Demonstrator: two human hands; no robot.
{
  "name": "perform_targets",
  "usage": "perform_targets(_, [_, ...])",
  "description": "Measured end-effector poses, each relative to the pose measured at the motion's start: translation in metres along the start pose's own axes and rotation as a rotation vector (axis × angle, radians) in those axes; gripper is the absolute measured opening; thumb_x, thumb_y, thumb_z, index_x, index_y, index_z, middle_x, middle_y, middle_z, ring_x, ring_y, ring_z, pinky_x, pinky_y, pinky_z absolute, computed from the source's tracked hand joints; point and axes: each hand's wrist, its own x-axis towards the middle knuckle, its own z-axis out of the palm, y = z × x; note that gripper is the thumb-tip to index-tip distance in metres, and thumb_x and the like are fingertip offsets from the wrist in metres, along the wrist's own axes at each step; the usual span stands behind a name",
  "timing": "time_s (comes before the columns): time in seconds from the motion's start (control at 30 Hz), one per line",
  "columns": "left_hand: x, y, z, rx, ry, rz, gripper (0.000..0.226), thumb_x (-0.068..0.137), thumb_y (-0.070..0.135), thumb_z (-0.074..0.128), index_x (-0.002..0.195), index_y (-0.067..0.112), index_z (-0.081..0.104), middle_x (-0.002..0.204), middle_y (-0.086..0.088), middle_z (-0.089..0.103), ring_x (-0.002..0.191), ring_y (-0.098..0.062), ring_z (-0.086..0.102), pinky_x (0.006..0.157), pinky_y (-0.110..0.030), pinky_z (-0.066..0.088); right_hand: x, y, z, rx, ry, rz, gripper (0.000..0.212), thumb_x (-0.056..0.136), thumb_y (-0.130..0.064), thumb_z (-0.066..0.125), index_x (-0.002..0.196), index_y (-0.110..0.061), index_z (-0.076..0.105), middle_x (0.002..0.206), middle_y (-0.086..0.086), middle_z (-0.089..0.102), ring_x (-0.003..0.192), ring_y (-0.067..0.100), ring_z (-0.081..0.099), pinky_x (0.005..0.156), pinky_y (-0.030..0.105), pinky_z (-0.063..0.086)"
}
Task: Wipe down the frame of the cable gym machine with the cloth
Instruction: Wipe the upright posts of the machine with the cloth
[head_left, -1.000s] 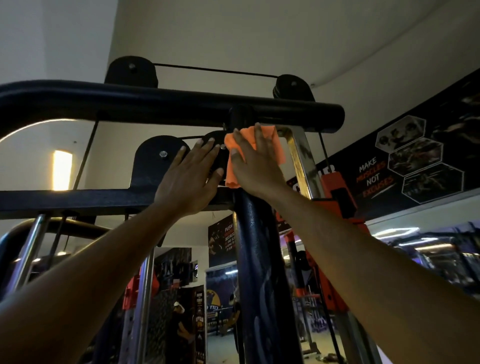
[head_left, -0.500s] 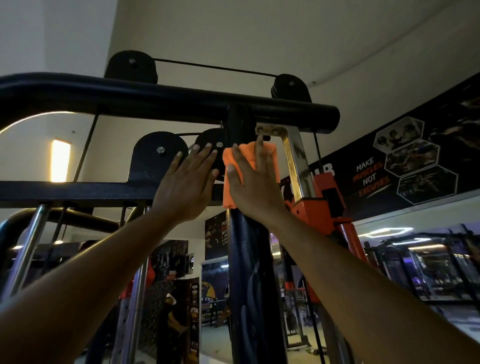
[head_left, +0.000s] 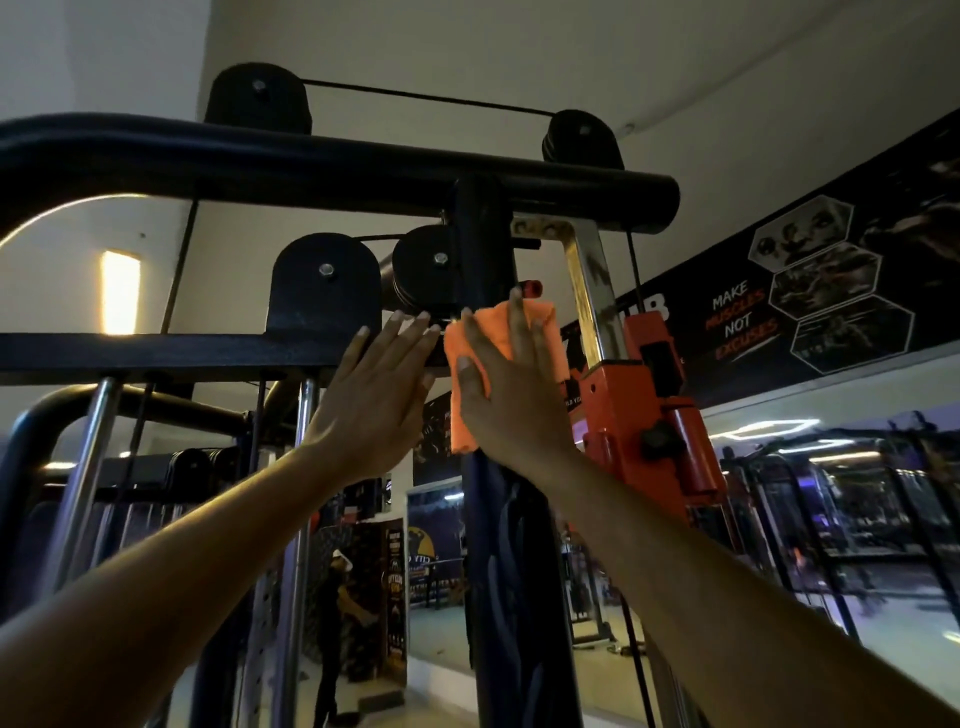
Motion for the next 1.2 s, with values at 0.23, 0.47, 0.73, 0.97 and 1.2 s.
perform_targets(0.23, [-0.015, 0.002, -0.011, -0.005, -0.054, -0.014, 0.064, 0.11, 0.043, 0.025, 0.171, 0.022, 0.021, 0.179, -0.001, 0.011, 0.166, -0.018, -0.004, 0.133, -0.045, -0.005, -0.018, 0.001, 0.007, 0.0, 0.039, -0.007, 0.062, 0.117, -0.048, 0.033, 0.172, -0.049, 0.004, 0.18, -0.009, -0.023, 0.167, 0.032, -0.017, 0.132, 0.064, 0.011])
perform_targets(0.47, [-0.016, 0.002, -0.016, -0.021, -0.096, 0.002, 0.066, 0.108, 0.045, 0.024, 0.17, 0.021, 0.025, 0.179, -0.005, 0.016, 0.166, -0.022, 0.003, 0.134, -0.05, 0.001, -0.052, 0.012, 0.009, -0.007, 0.007, -0.017, 0.062, 0.117, -0.046, 0.034, 0.172, -0.049, 0.005, 0.179, -0.011, -0.024, 0.166, 0.029, -0.02, 0.132, 0.063, 0.011])
perform_targets(0.73, [0.001, 0.011, -0.025, -0.054, -0.155, -0.04, 0.07, 0.106, 0.046, 0.02, 0.171, 0.019, 0.019, 0.18, -0.003, 0.012, 0.167, -0.023, -0.002, 0.132, -0.046, -0.006, -0.013, 0.0, 0.006, 0.012, 0.051, 0.02, 0.061, 0.118, -0.047, 0.032, 0.173, -0.045, 0.006, 0.181, -0.006, -0.019, 0.168, 0.033, -0.011, 0.131, 0.064, 0.018])
perform_targets(0.97, [-0.002, 0.01, -0.028, -0.057, -0.172, -0.005, 0.069, 0.106, 0.044, 0.024, 0.171, 0.02, 0.022, 0.18, -0.004, 0.013, 0.167, -0.023, 0.0, 0.133, -0.047, -0.005, -0.063, 0.009, 0.008, 0.038, 0.018, 0.035, 0.062, 0.118, -0.047, 0.03, 0.171, -0.049, -0.001, 0.181, -0.01, -0.019, 0.168, 0.028, -0.011, 0.128, 0.063, 0.02])
perform_targets(1.2, [0.018, 0.004, -0.035, -0.065, -0.178, -0.005, 0.072, 0.104, 0.046, 0.025, 0.17, 0.019, 0.024, 0.18, -0.006, 0.012, 0.167, -0.023, 0.002, 0.134, -0.05, 0.0, 0.048, -0.011, -0.009, 0.137, 0.027, 0.092, 0.062, 0.118, -0.048, 0.027, 0.173, -0.043, 0.0, 0.182, -0.002, -0.017, 0.168, 0.034, -0.006, 0.13, 0.066, 0.018])
